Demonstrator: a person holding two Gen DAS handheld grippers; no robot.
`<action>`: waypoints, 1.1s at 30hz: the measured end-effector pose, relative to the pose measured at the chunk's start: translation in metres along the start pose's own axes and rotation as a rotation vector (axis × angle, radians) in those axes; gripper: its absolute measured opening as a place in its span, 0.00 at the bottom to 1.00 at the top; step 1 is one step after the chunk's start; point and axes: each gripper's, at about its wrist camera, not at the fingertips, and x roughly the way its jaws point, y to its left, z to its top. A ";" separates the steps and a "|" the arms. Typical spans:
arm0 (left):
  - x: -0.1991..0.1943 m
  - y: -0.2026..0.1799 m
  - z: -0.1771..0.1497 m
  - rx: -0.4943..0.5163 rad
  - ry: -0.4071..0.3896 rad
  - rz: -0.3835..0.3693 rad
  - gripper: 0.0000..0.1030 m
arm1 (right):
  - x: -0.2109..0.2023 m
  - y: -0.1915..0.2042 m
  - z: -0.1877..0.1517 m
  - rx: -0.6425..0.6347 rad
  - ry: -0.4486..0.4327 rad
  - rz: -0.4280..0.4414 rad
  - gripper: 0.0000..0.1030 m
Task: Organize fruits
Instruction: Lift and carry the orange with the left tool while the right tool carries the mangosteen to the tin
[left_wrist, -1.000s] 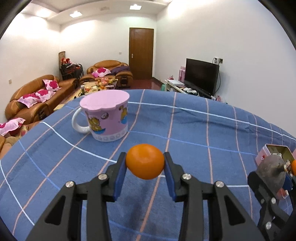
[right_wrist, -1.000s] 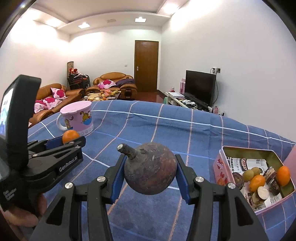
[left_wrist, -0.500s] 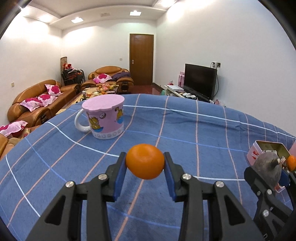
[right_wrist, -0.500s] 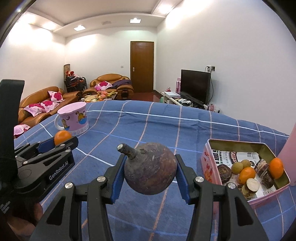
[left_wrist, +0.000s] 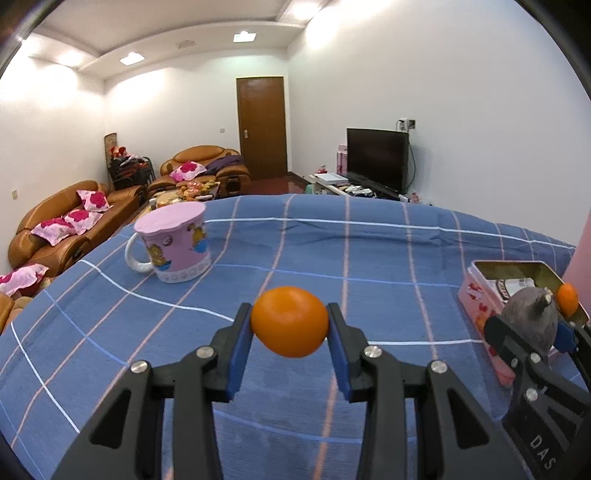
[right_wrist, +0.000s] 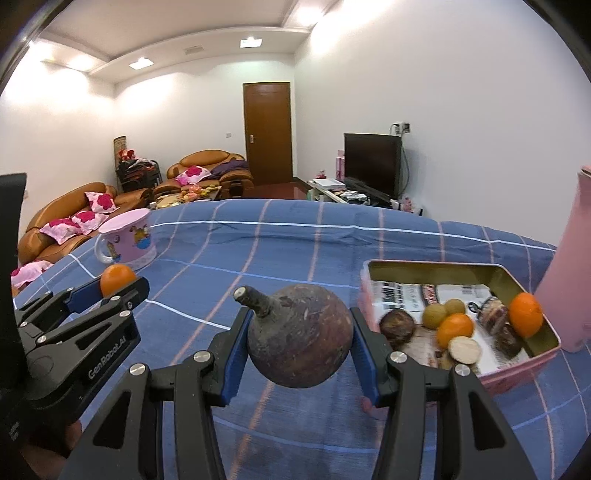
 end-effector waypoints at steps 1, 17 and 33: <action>-0.001 -0.004 0.000 0.004 -0.002 -0.004 0.40 | -0.001 -0.004 -0.001 0.004 0.000 -0.005 0.51; -0.020 -0.073 -0.004 0.074 -0.023 -0.074 0.40 | -0.022 -0.057 -0.008 0.001 -0.025 -0.083 0.51; -0.029 -0.129 -0.006 0.107 -0.021 -0.144 0.40 | -0.037 -0.107 -0.013 -0.008 -0.046 -0.157 0.51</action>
